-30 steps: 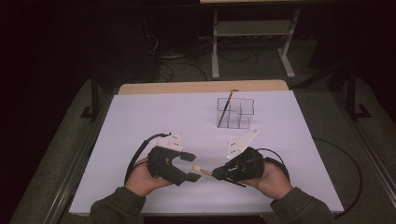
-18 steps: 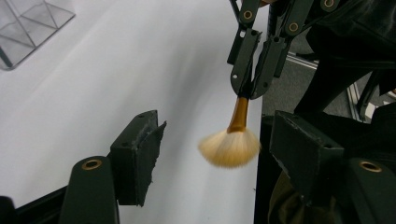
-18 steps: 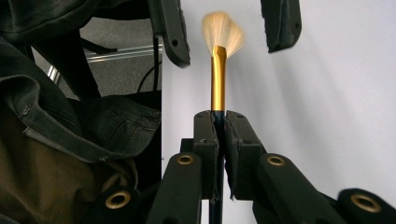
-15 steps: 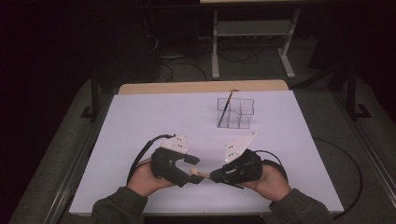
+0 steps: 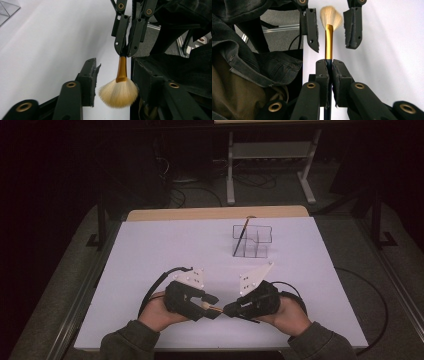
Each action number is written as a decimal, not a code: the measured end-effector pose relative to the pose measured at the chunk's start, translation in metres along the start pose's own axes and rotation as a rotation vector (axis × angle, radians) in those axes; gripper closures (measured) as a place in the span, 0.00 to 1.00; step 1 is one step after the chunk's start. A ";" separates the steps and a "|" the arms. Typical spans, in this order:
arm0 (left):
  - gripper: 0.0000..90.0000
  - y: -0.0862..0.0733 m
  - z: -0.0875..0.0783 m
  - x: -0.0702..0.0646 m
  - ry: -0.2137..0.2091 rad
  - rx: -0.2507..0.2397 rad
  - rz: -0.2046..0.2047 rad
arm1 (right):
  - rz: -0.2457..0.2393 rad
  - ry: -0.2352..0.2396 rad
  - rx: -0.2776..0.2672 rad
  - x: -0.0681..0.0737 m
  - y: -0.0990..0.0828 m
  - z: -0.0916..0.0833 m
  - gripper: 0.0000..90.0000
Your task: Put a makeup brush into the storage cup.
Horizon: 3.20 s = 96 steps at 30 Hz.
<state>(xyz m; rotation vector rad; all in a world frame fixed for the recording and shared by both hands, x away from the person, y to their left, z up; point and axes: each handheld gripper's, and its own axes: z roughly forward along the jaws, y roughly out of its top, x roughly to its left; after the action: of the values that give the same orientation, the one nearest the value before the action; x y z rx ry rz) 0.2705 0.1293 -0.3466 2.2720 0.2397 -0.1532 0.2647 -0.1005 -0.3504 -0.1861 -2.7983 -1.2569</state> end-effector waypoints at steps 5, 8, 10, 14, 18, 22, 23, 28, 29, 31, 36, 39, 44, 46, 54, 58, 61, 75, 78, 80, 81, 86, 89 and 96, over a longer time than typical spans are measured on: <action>0.69 -0.001 -0.001 -0.001 -0.006 0.005 0.007 | -0.007 0.002 0.001 0.000 0.000 0.001 0.92; 0.73 -0.001 -0.001 -0.001 -0.012 0.006 0.013 | -0.010 0.003 0.005 0.000 0.000 0.001 0.92; 0.75 -0.001 -0.001 -0.001 -0.016 0.007 0.023 | -0.020 0.006 0.002 0.000 0.001 0.002 0.92; 0.81 0.001 -0.002 -0.002 -0.043 -0.010 0.029 | -0.021 0.012 0.008 0.001 0.001 0.003 0.92; 0.87 0.003 -0.003 -0.003 -0.057 -0.017 0.029 | -0.028 0.014 0.009 0.002 0.002 0.005 0.92; 0.90 0.005 -0.002 -0.002 -0.060 -0.012 0.020 | -0.027 0.015 0.002 0.001 0.002 0.006 0.92; 0.90 0.006 -0.002 -0.001 -0.060 -0.012 0.015 | -0.026 0.014 0.004 0.001 0.001 0.006 0.92; 0.91 0.008 -0.002 -0.002 -0.061 0.014 0.018 | -0.023 0.026 0.002 0.001 0.001 0.007 0.90; 0.92 0.008 -0.002 -0.003 -0.054 0.019 0.022 | -0.028 0.026 0.007 0.000 0.001 0.006 0.87; 0.92 0.009 -0.002 -0.003 -0.052 0.021 0.025 | -0.026 0.033 0.022 0.000 0.001 0.007 0.84; 0.92 0.011 -0.003 -0.004 -0.051 0.032 0.029 | -0.034 0.020 0.051 0.001 0.003 0.009 0.82; 0.92 0.012 -0.003 -0.005 -0.051 0.036 0.035 | -0.036 0.018 0.070 0.002 0.005 0.012 0.85; 0.92 0.015 -0.003 -0.007 -0.045 0.037 0.038 | -0.044 0.025 0.083 0.003 0.007 0.015 0.90; 0.92 0.016 -0.002 -0.007 -0.044 0.040 0.039 | -0.043 0.027 0.081 0.003 0.007 0.015 0.91; 0.83 0.014 -0.002 -0.006 -0.027 0.034 0.023 | -0.034 0.028 0.076 0.000 0.004 0.015 0.92; 0.77 0.010 -0.005 -0.005 -0.011 0.024 0.015 | -0.016 0.034 0.069 -0.003 0.001 0.013 0.92; 0.75 0.006 -0.008 -0.003 0.001 0.019 -0.001 | -0.011 0.023 0.073 -0.005 -0.002 0.009 0.92; 0.64 -0.018 -0.017 0.002 0.062 0.009 -0.061 | 0.073 -0.054 0.008 -0.024 -0.015 -0.023 0.92; 0.63 -0.024 -0.019 0.002 0.076 -0.007 -0.075 | 0.088 -0.068 -0.006 -0.029 -0.015 -0.030 0.92; 0.61 -0.027 -0.021 0.003 0.088 -0.008 -0.074 | 0.091 -0.077 -0.008 -0.032 -0.016 -0.032 0.92; 0.61 -0.029 -0.022 0.003 0.095 -0.018 -0.076 | 0.102 -0.080 -0.013 -0.034 -0.015 -0.034 0.92; 0.59 -0.035 -0.025 0.005 0.120 -0.019 -0.079 | 0.122 -0.093 -0.019 -0.042 -0.018 -0.038 0.92; 0.58 -0.038 -0.028 0.006 0.127 -0.012 -0.083 | 0.132 -0.098 -0.017 -0.047 -0.020 -0.039 0.92; 0.56 -0.047 -0.033 0.008 0.139 -0.040 -0.095 | 0.174 -0.100 -0.024 -0.056 -0.021 -0.042 0.92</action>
<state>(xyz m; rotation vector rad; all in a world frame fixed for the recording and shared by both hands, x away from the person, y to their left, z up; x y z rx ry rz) 0.2685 0.1853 -0.3614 2.2352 0.4203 -0.0389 0.3174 -0.1501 -0.3445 -0.4960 -2.7765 -1.2736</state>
